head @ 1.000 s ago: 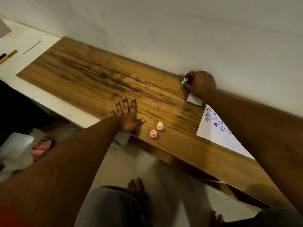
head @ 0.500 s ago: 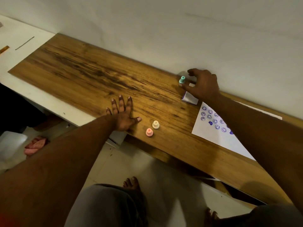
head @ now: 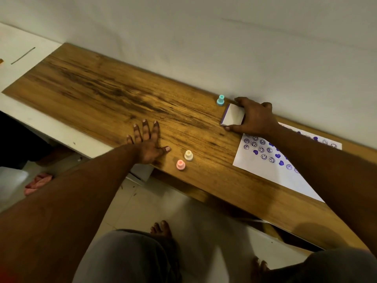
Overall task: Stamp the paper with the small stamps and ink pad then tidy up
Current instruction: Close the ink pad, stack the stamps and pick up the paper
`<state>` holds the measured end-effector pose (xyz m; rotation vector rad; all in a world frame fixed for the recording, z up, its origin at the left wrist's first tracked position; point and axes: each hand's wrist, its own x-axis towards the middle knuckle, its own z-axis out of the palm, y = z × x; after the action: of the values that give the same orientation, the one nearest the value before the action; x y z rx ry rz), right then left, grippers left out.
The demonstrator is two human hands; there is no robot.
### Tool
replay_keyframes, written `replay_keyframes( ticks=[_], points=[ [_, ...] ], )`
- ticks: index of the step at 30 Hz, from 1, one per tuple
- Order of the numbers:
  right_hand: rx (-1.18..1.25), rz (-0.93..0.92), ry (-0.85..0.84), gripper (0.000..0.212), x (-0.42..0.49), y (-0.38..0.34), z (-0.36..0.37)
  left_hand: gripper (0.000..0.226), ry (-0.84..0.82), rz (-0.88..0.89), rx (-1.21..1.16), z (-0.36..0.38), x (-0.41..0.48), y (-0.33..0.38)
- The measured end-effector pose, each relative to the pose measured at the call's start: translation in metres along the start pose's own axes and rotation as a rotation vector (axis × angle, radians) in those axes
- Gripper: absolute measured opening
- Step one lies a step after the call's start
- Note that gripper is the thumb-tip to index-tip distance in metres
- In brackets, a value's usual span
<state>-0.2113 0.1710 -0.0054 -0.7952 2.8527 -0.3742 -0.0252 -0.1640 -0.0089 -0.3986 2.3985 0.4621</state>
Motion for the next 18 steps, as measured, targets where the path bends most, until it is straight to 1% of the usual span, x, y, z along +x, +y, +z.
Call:
replay_keyframes(
  ticks=[3,5,7,8,9,10,11,12,13,15,18],
  points=[
    [0.015,-0.012,0.011,0.114,-0.001,0.000,-0.001,0.111,0.002,-0.002,0.003,0.000,-0.002,0.001],
    [0.042,-0.030,0.076,0.111,-0.006,-0.005,-0.004,0.111,0.005,0.001,0.000,0.000,-0.002,0.001],
    [0.068,-0.090,0.174,0.100,-0.014,-0.022,-0.009,0.111,0.006,-0.002,-0.003,0.001,-0.002,0.000],
    [0.093,-0.154,0.208,0.092,-0.018,-0.036,-0.012,0.111,0.007,-0.003,-0.006,0.001,-0.002,0.000],
    [0.134,-0.243,0.202,0.081,-0.024,-0.051,-0.015,0.111,0.009,-0.002,-0.008,0.001,-0.002,0.001],
    [0.183,-0.342,0.137,0.069,-0.029,-0.066,-0.016,0.110,0.013,-0.001,-0.009,0.000,-0.002,0.001],
    [0.210,-0.432,0.025,0.059,-0.035,-0.081,-0.016,0.110,0.016,-0.002,-0.008,0.000,-0.002,0.002],
    [0.196,-0.505,-0.084,0.052,-0.041,-0.094,-0.012,0.110,0.019,-0.005,-0.006,0.001,-0.003,0.003],
    [0.161,-0.556,-0.156,0.048,-0.045,-0.103,-0.007,0.110,0.021,-0.008,-0.003,0.001,-0.003,0.004],
    [0.128,-0.600,-0.198,0.045,-0.048,-0.114,0.009,0.111,0.028,-0.016,0.002,0.003,-0.001,0.004],
    [0.154,-0.611,-0.194,0.040,-0.049,-0.119,0.027,0.112,0.030,-0.014,0.000,0.004,0.000,0.003]
  ],
)
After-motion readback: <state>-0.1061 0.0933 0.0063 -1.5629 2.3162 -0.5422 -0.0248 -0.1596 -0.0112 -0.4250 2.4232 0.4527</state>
